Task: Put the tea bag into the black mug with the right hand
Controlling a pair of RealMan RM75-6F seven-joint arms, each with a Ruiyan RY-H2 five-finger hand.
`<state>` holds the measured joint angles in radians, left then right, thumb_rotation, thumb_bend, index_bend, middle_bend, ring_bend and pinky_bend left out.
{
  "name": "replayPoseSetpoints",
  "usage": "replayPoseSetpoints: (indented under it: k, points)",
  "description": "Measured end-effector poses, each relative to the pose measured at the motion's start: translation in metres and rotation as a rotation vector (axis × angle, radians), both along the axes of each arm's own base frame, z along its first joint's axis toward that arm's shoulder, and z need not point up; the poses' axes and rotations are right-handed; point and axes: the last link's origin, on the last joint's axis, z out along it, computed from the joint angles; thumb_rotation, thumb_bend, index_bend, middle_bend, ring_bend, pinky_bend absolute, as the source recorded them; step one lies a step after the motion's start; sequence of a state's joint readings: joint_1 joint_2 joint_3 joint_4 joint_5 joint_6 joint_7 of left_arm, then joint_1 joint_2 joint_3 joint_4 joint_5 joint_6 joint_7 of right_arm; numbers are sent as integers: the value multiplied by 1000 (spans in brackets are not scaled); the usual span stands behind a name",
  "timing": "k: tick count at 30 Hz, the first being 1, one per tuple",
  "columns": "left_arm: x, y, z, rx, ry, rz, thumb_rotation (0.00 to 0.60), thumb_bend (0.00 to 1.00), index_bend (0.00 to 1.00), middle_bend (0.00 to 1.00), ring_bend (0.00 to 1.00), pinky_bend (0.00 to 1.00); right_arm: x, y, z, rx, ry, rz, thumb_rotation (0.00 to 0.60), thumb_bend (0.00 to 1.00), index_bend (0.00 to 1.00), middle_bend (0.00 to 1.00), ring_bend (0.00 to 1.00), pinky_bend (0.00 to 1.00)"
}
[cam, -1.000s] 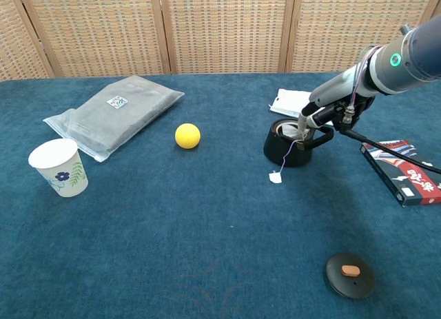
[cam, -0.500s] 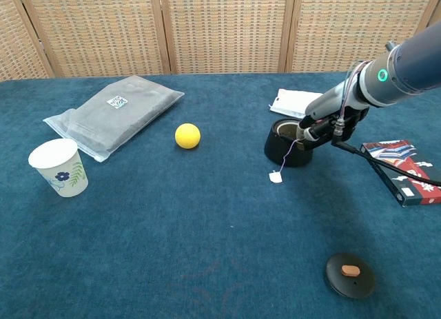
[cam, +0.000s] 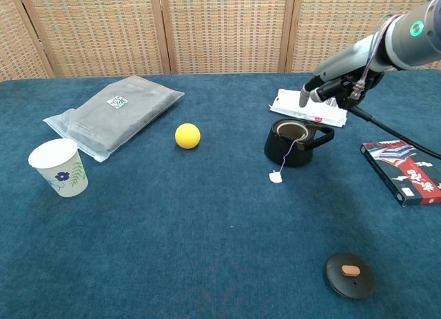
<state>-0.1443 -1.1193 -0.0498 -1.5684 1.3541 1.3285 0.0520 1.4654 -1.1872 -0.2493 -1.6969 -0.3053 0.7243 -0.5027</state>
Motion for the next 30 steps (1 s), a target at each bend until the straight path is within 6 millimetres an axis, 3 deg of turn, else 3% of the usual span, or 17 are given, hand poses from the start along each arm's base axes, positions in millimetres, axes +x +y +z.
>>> replayPoseSetpoints:
  k: [7, 13, 20, 30]
  points:
    - [2, -1, 1, 8, -6, -13, 600, 355, 0, 0, 0, 0, -12, 12, 20, -105, -127, 19, 0, 869, 156, 926, 973, 995]
    - [5, -3, 3, 24, -11, -32, 600, 355, 0, 0, 0, 0, -27, 22, 40, -227, -246, 23, 0, 759, 156, 772, 793, 920]
    - [11, -6, 3, 42, -17, -72, 600, 355, 0, 0, 0, 0, -56, 45, 60, -385, -348, 14, 4, 630, 156, 544, 554, 729]
    - [19, -12, -1, 58, -29, -119, 600, 355, 0, 0, 0, 0, -90, 86, 64, -529, -411, 37, 73, 592, 156, 214, 160, 349]
